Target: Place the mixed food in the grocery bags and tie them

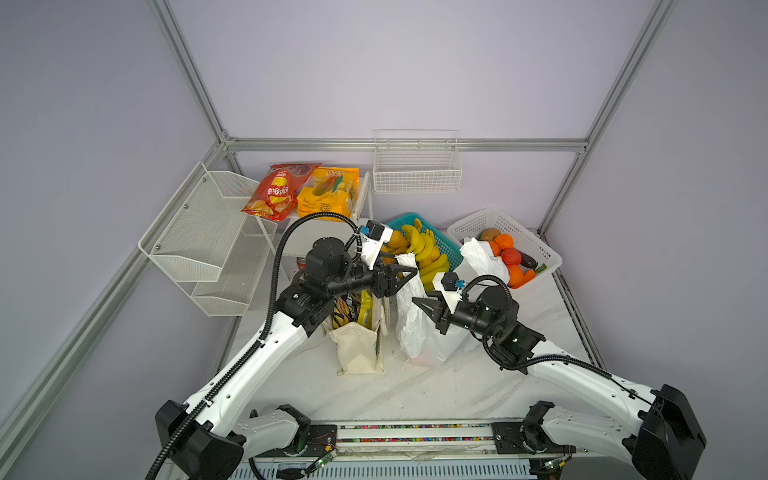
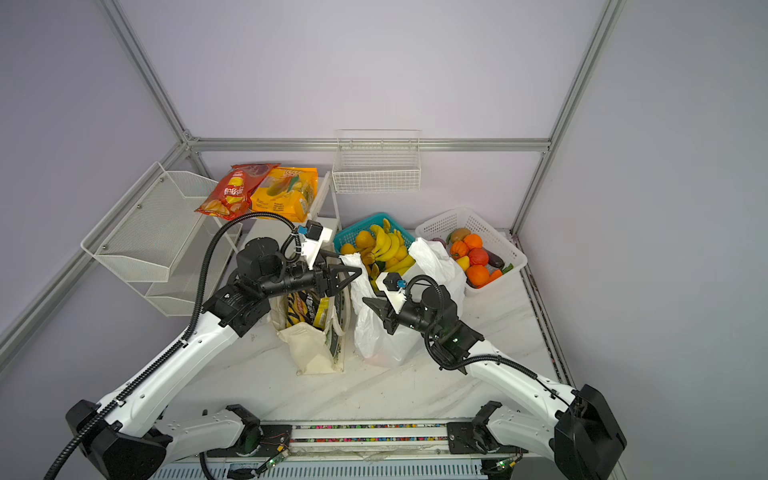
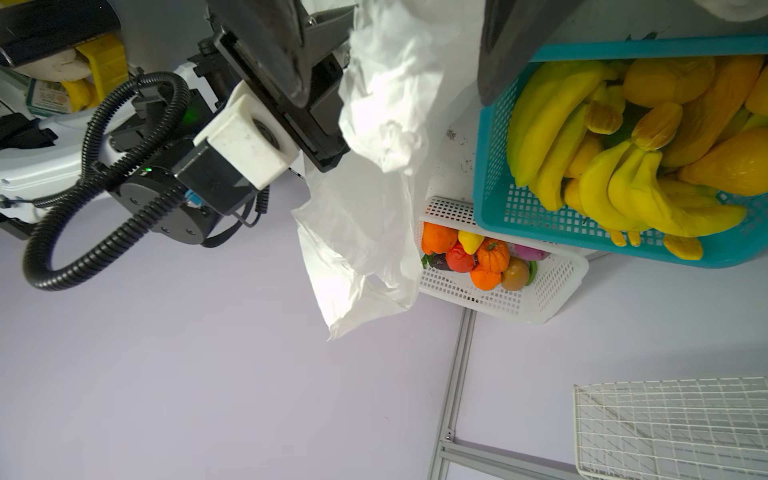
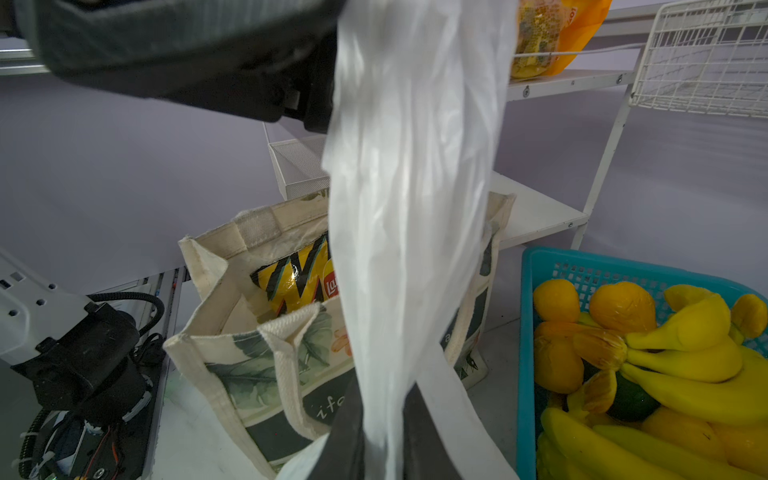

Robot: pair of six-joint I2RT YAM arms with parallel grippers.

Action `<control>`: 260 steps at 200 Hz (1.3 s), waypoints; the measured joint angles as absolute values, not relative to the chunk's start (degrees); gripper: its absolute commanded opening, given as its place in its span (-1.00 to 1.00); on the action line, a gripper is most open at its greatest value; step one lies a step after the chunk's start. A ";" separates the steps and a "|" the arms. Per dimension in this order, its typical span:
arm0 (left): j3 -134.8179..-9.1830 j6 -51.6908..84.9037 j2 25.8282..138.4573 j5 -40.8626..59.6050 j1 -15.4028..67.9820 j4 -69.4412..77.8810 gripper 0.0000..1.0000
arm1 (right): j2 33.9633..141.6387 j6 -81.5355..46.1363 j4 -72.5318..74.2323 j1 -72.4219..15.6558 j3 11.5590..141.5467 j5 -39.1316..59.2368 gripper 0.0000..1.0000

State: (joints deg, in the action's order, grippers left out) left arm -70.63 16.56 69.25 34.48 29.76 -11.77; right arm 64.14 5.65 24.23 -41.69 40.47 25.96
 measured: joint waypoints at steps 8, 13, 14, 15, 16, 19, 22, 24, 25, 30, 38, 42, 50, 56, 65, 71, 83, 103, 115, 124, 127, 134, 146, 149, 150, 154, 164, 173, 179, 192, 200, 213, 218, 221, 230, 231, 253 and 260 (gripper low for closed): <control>-70.72 16.36 69.73 35.05 29.76 -11.51 -0.14 | 64.14 5.89 23.79 -41.67 40.60 26.35 -0.67; -70.72 16.58 70.17 35.46 29.76 -11.33 -0.27 | 64.14 6.09 23.64 -41.67 40.64 26.50 -0.66; -70.74 16.45 70.30 35.55 29.76 -11.31 -0.30 | 64.14 6.11 23.64 -41.67 40.64 26.50 -0.66; -70.74 16.21 70.35 35.55 29.76 -11.27 -0.33 | 64.14 6.11 23.59 -41.67 40.66 26.55 -0.65; -70.74 16.08 70.41 35.55 29.76 -11.25 -0.35 | 64.14 6.15 23.57 -41.67 40.66 26.57 -0.65; -70.74 16.47 70.81 35.88 29.78 -11.20 -0.44 | 64.12 6.24 23.44 -41.67 40.66 26.59 -0.62; -70.81 16.14 71.11 35.92 29.78 -11.22 -0.51 | 64.07 6.37 23.35 -41.67 40.66 26.59 -0.61; -70.83 16.14 71.33 36.03 29.78 -11.18 -0.58 | 64.07 6.39 23.27 -41.67 40.66 26.59 -0.58; -70.85 16.25 71.42 36.10 29.80 -11.16 -0.61 | 64.05 6.39 23.20 -41.67 40.66 26.59 -0.56; -71.02 16.38 72.05 36.27 29.91 -11.29 -0.76 | 64.03 6.61 23.03 -41.67 40.66 26.57 -0.48; -71.24 16.95 73.03 36.49 30.09 -11.20 -0.96 | 63.96 6.59 22.52 -41.67 40.66 26.22 -0.30; -71.35 17.12 73.45 36.51 30.17 -11.18 -1.00 | 63.94 7.14 22.22 -41.67 40.71 25.89 -0.21; -71.35 17.39 74.02 36.45 30.41 -11.20 -1.00 | 63.81 7.11 21.45 -41.67 40.77 24.84 0.00; -71.35 18.26 74.26 36.34 30.61 -11.33 -1.00 | 63.70 6.90 21.08 -41.67 40.80 24.12 0.14; -71.35 19.05 74.30 36.10 30.92 -11.53 -1.00 | 63.31 6.13 21.06 -42.19 40.75 22.17 0.35; -71.35 19.57 74.24 35.86 31.11 -11.35 -1.00 | 62.85 5.96 21.34 -42.74 40.56 20.49 0.41; -71.35 20.78 74.00 35.51 31.35 -10.81 -1.00 | 61.36 5.52 22.81 -44.86 39.68 15.99 0.49; -71.35 22.85 73.52 35.18 31.70 -9.96 -1.00 | 60.27 4.95 25.02 -49.12 39.62 9.04 0.58; -71.35 23.66 73.12 35.05 31.94 -9.50 -1.00 | 61.04 4.36 26.17 -51.05 40.27 4.62 0.59; -71.35 24.40 72.82 34.94 31.97 -9.23 -1.00 | 62.17 4.10 26.96 -51.88 40.97 1.56 0.59; -71.35 24.51 72.73 34.89 31.97 -9.13 -1.00 | 62.65 3.90 27.31 -52.16 41.19 0.36 0.59; -71.35 24.91 72.53 34.87 31.97 -8.95 -1.00 | 63.90 3.57 28.16 -52.84 41.82 -2.17 0.58; -71.35 25.65 72.29 34.74 31.99 -8.54 -1.00 | 66.35 2.94 29.78 -53.82 42.96 -6.83 0.55; -71.35 25.91 72.25 34.72 32.03 -8.43 -1.00 | 67.02 2.66 30.28 -54.08 43.27 -8.21 0.53; -71.35 26.00 72.23 34.72 32.03 -8.40 -1.00 | 67.18 2.61 30.37 -54.13 43.33 -8.40 0.52; -71.35 26.15 72.20 34.68 32.01 -8.36 -1.00 | 68.12 2.31 31.14 -54.50 43.64 -10.13 0.46; -71.35 26.94 72.14 34.61 32.03 -8.21 -1.00 | 70.22 1.45 32.93 -55.20 44.14 -13.63 0.29; -71.35 27.62 72.07 34.41 32.03 -8.23 -1.00 | 72.14 0.54 34.59 -55.75 44.34 -16.69 0.19; -71.35 28.12 72.01 34.26 32.03 -8.25 -1.00 | 73.54 -0.56 35.70 -56.05 44.36 -18.98 0.15; -71.35 29.10 71.83 34.00 32.03 -8.60 -1.00 | 76.49 -2.26 38.41 -56.31 43.62 -22.90 0.02; -71.35 29.67 71.70 33.78 32.01 -9.04 -1.00 | 78.08 -3.42 40.80 -56.36 42.13 -24.67 -0.07; -71.35 30.57 71.64 33.21 32.05 -10.50 -1.00 | 79.90 -4.89 44.31 -56.42 37.98 -26.22 -0.12; -71.35 30.89 71.64 33.06 32.10 -11.38 -1.00 | 80.18 -5.34 45.32 -56.49 36.29 -26.46 -0.12; -71.35 30.94 71.68 32.86 32.18 -12.08 -1.00 | 80.23 -5.58 45.67 -56.51 35.38 -26.55 -0.12; -71.35 30.96 71.79 32.62 32.32 -13.61 -1.00 | 79.99 -5.96 46.09 -56.60 32.88 -26.63 -0.06; -71.35 30.96 71.79 32.60 32.34 -13.74 -1.00 | 79.90 -6.00 46.09 -56.60 32.73 -26.61 -0.05; -71.35 30.92 71.99 32.27 32.40 -14.57 -1.00 | 75.75 -5.50 44.12 -56.64 31.07 -25.30 0.35; -71.35 30.89 71.99 32.21 32.38 -14.24 -1.00 | 73.89 -4.69 43.72 -56.64 31.20 -24.01 0.44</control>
State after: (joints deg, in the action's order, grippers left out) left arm -71.35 30.89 71.99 32.21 32.38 -14.24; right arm 73.89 -4.69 43.72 -56.64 31.20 -24.01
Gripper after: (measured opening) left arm 0.047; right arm 0.656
